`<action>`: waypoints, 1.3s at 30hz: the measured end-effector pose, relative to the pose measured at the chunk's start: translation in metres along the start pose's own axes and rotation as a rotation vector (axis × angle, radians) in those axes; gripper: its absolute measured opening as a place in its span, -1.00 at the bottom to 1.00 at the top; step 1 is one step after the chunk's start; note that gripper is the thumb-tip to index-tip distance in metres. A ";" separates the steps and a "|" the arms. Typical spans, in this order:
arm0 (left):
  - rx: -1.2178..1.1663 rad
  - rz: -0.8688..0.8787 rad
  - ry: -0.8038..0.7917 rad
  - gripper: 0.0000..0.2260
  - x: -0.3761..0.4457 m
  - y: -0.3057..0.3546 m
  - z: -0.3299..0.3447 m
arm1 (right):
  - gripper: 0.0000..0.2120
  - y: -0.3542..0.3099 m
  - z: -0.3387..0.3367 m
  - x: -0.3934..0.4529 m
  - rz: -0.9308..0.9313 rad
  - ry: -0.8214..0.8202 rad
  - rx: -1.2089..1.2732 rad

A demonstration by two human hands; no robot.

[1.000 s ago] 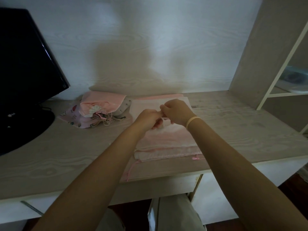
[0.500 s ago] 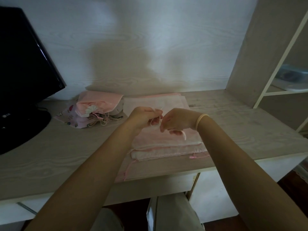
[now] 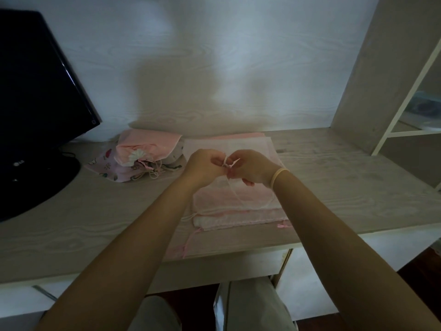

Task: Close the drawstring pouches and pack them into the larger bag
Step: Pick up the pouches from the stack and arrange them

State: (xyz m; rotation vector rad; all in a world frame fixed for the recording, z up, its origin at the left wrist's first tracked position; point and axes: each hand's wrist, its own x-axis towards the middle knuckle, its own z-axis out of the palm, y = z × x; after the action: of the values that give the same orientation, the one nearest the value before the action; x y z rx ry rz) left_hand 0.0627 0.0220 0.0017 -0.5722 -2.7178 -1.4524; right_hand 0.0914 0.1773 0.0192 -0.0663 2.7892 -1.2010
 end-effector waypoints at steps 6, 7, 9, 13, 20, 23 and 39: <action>0.018 0.038 0.127 -0.88 0.000 -0.013 0.007 | -0.87 -0.001 0.008 0.003 0.040 0.033 -0.019; 0.009 0.040 0.135 -0.88 -0.001 -0.013 0.008 | -0.84 -0.001 0.008 0.003 0.056 0.021 -0.023; -0.019 0.046 0.137 -0.85 -0.003 -0.012 0.009 | -0.82 -0.001 0.011 0.004 0.088 0.001 -0.028; -0.136 0.024 0.109 -0.71 -0.009 -0.005 0.010 | -0.82 0.001 0.019 0.010 0.118 -0.015 0.014; -0.471 -0.179 0.062 -0.82 -0.014 -0.009 0.006 | -0.80 0.003 0.020 0.006 0.143 -0.067 0.232; -0.598 -0.248 0.082 -0.82 -0.012 -0.009 0.005 | -0.77 0.011 0.015 0.001 0.121 -0.104 0.421; -0.792 -0.430 0.153 -0.78 -0.009 -0.009 0.015 | -0.73 0.014 -0.004 -0.016 -0.029 0.265 1.732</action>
State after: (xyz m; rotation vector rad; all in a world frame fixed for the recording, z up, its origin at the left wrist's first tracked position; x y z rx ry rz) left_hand 0.0705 0.0274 -0.0158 0.1641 -2.1425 -2.5556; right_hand 0.1067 0.1910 0.0129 0.1954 0.9585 -3.1152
